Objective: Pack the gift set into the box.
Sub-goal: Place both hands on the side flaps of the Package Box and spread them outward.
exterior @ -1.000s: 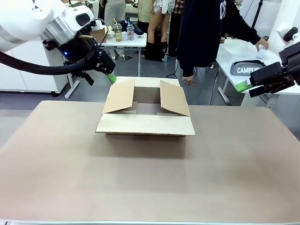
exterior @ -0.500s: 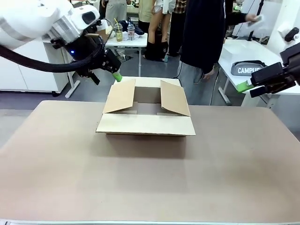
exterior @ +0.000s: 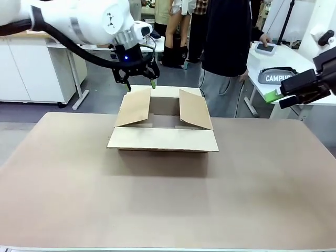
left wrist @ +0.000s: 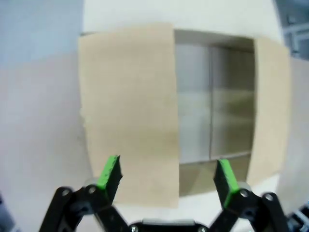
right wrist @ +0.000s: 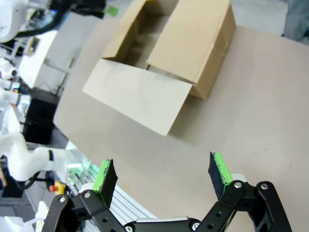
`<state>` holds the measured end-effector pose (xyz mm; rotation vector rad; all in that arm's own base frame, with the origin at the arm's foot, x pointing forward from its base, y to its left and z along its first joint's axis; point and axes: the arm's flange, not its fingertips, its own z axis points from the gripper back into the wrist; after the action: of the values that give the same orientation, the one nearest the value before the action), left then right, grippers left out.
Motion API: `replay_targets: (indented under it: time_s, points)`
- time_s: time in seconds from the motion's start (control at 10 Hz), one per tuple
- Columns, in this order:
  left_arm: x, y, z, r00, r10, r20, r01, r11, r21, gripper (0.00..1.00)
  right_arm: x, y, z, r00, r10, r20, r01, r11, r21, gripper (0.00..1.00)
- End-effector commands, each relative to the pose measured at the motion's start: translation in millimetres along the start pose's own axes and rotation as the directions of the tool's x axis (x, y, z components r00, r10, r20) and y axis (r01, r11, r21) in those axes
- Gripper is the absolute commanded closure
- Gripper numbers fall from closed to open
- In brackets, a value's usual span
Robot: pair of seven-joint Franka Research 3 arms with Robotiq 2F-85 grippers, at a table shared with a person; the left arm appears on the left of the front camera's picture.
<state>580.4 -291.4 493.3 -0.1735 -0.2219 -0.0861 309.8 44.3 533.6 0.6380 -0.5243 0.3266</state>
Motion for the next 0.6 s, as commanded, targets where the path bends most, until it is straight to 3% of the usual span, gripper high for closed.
replay_targets:
  time_s: [0.0,0.5]
  points:
    - [24,-31,-13,0.996,0.062,-0.071,-0.054,0.992,0.116,0.0,3,-2,1,1.0,0.022,0.009,-0.023,0.999,0.025,0.0]
    - [19,-52,-68,0.992,0.128,0.0,-0.118,0.908,0.401,0.0,3,-2,1,1.0,0.022,0.009,-0.023,0.999,0.025,0.0]
